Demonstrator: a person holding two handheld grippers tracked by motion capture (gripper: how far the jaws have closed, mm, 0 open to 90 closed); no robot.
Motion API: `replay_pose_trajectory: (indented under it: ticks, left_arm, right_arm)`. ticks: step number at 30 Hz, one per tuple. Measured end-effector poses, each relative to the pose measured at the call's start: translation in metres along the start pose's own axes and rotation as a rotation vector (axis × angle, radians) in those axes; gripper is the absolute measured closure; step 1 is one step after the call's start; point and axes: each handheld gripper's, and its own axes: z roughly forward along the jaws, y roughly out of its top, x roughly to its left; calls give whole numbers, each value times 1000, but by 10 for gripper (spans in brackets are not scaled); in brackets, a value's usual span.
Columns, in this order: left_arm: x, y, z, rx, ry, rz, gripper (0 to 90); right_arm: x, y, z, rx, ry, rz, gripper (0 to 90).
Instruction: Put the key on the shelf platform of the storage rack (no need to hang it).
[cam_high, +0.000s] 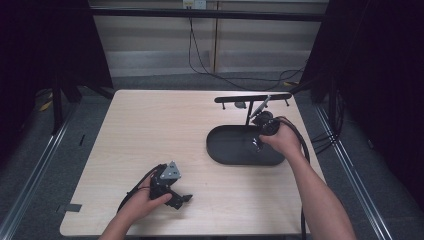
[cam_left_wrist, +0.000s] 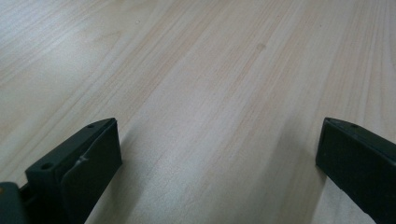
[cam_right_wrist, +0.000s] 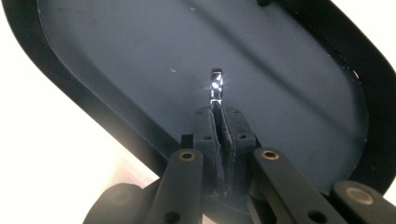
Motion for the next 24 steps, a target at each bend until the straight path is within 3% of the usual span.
replay_pose_trajectory:
  ticks: [24]
  left_arm:
    - [0, 0, 0, 3, -2, -1, 0]
  right_arm:
    - [2, 2, 16, -2, -7, -19, 855]
